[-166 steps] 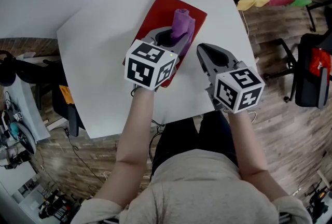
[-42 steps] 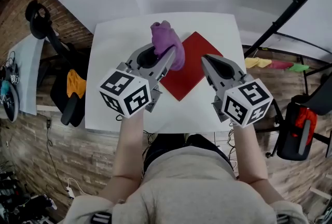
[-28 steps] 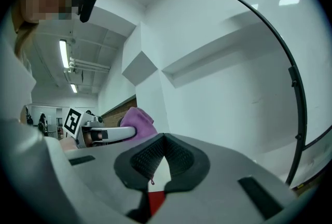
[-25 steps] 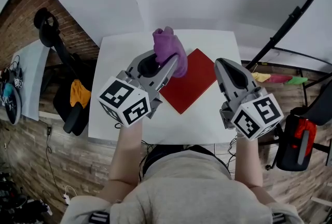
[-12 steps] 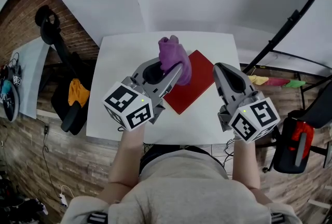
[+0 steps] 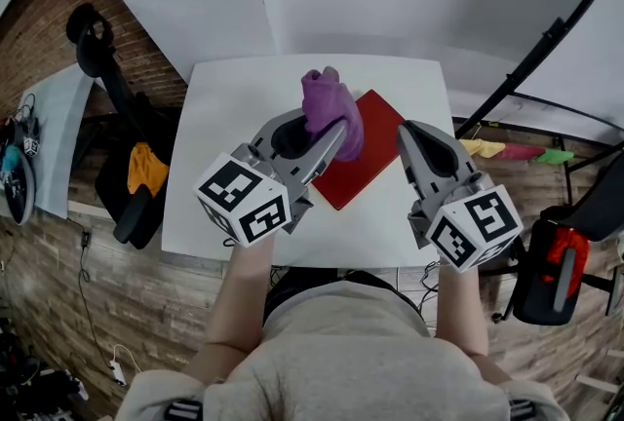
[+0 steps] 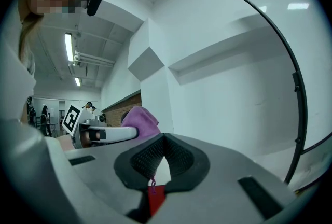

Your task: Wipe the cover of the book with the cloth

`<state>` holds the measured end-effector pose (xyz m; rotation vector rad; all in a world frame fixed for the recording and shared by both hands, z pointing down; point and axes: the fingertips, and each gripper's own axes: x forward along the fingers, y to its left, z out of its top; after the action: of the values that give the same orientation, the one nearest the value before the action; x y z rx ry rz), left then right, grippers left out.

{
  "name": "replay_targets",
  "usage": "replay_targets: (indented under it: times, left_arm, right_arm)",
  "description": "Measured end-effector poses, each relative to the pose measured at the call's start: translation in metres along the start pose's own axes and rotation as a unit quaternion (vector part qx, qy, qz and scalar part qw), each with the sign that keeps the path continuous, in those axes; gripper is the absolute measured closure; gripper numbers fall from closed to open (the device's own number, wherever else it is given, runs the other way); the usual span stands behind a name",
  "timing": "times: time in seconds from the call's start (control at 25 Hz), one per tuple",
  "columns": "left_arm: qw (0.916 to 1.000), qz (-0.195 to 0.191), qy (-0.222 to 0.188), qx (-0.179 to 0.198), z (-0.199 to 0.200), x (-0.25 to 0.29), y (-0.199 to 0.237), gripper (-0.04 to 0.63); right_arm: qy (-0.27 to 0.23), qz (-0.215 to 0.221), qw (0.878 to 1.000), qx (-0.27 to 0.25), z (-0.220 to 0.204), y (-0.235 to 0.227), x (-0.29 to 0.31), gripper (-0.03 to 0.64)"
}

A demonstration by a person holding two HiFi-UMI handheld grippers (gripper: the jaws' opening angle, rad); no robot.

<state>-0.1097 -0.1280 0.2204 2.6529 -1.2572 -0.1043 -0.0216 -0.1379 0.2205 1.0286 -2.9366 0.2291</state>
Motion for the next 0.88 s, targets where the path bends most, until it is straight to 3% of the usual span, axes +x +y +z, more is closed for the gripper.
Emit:
replay_targets:
  times: [0.88]
  left_arm:
    - [0.9999,-0.005,0.013,0.004,-0.006,0.002,-0.003,0.488]
  right_arm:
    - [0.026,0.013,0.999,-0.018,-0.012,0.006,0.002,0.595]
